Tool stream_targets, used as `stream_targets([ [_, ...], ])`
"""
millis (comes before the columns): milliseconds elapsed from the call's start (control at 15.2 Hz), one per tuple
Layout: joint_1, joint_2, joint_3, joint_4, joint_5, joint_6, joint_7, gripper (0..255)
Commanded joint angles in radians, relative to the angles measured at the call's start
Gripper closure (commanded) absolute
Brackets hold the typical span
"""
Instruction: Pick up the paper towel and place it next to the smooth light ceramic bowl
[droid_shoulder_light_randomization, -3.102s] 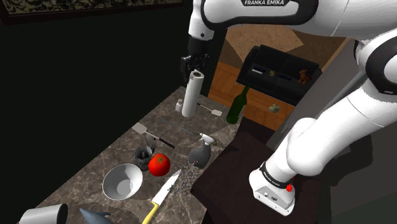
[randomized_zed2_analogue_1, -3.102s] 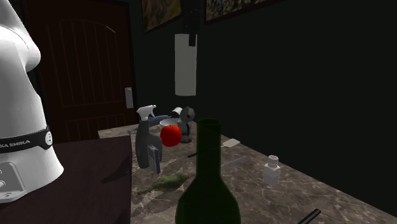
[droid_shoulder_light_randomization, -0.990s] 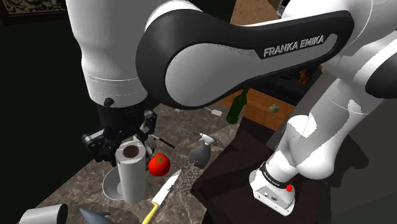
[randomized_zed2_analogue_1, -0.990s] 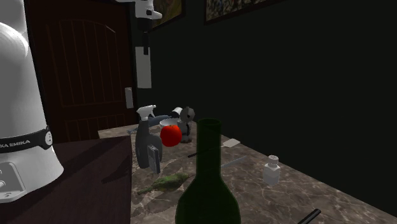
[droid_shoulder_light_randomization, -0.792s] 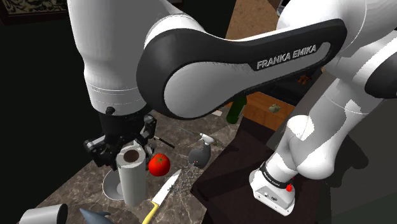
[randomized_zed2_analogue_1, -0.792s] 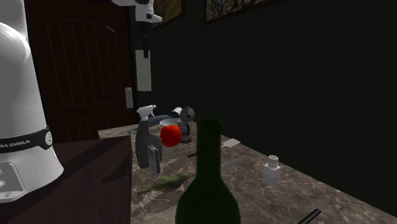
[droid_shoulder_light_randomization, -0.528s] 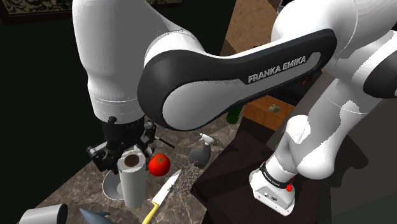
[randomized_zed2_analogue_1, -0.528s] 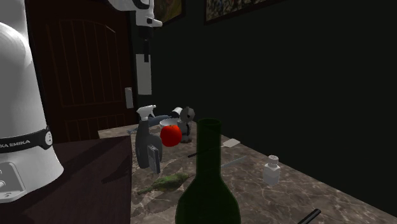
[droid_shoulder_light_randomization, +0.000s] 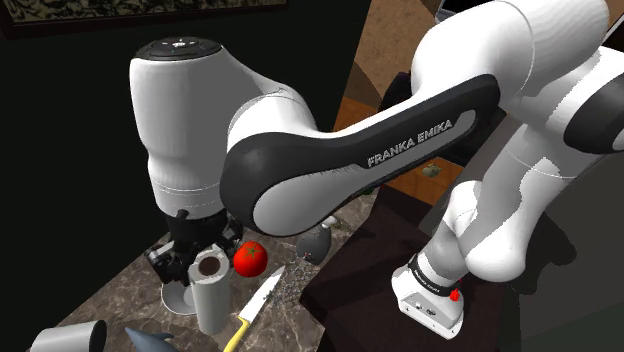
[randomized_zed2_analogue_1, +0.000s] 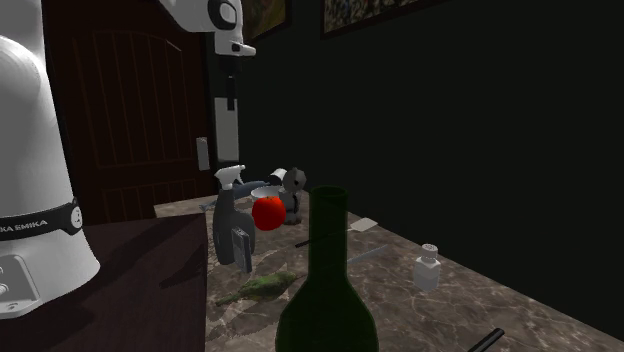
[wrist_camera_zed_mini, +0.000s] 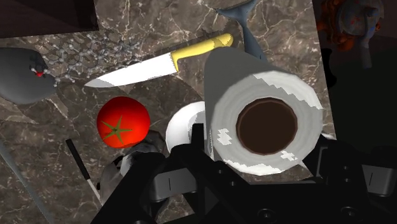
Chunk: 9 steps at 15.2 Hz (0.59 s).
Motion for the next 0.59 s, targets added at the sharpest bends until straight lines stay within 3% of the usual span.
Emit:
stream_targets([
  [0, 0.001, 0.008, 0.000, -0.021, -0.004, 0.029, 0.002, 255],
  [528, 0.007, 0.052, -0.003, -0.083, -0.028, 0.129, 0.013, 255],
])
